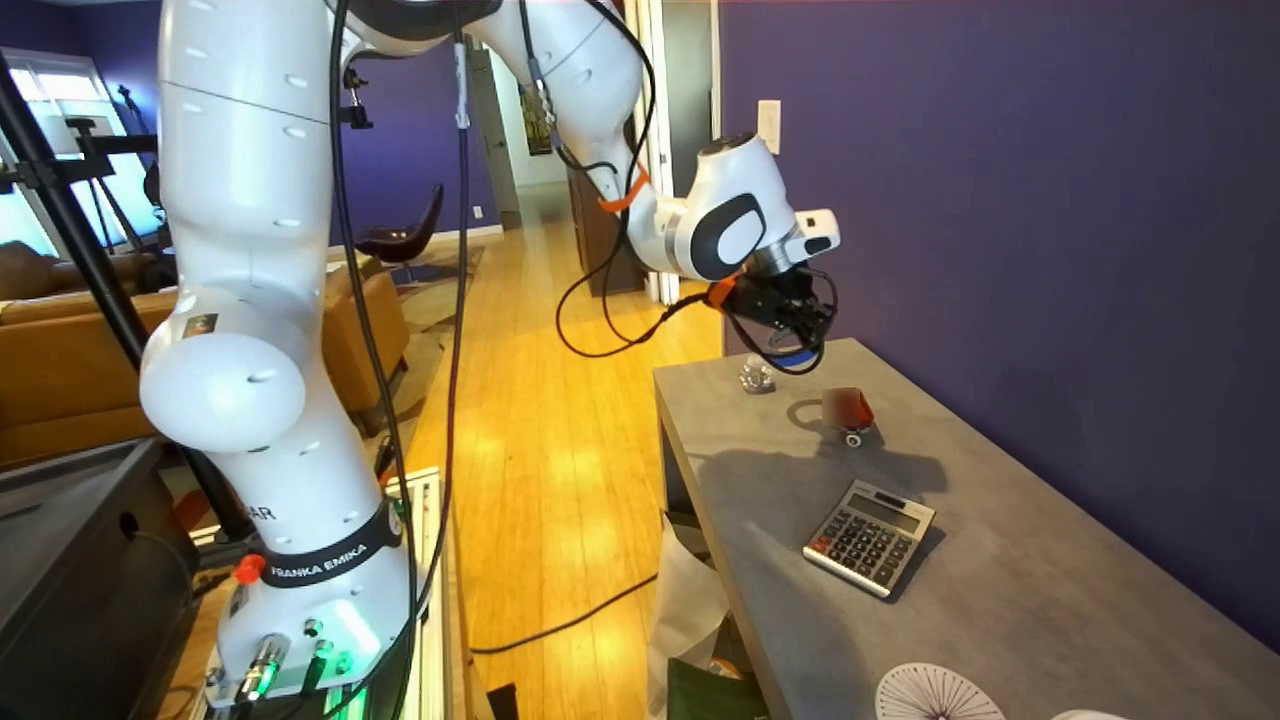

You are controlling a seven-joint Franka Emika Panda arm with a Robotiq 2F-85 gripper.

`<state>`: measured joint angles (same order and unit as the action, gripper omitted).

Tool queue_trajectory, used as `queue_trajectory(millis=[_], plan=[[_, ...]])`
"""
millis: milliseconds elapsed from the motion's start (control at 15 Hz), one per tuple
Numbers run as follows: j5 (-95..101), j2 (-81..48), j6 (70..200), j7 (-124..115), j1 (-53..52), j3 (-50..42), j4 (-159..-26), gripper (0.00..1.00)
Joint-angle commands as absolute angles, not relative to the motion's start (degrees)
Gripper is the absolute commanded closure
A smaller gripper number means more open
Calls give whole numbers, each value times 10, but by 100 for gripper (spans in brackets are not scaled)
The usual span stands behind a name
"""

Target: Put the blue tape in the toy cart

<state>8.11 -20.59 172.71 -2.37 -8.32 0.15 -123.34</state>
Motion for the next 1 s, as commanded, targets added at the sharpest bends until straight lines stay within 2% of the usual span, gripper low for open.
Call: queue_trajectory(millis=[0,333,667,933], plan=[[140,-163,1808,-80,-153,-88,-1279,97],[227,-206,1889,-160,-291,-314,-1241,97],[144,-287,1958,-149,-488,-529,-1267,97],[61,-370,2006,-139,-656,-652,-1327,97]])
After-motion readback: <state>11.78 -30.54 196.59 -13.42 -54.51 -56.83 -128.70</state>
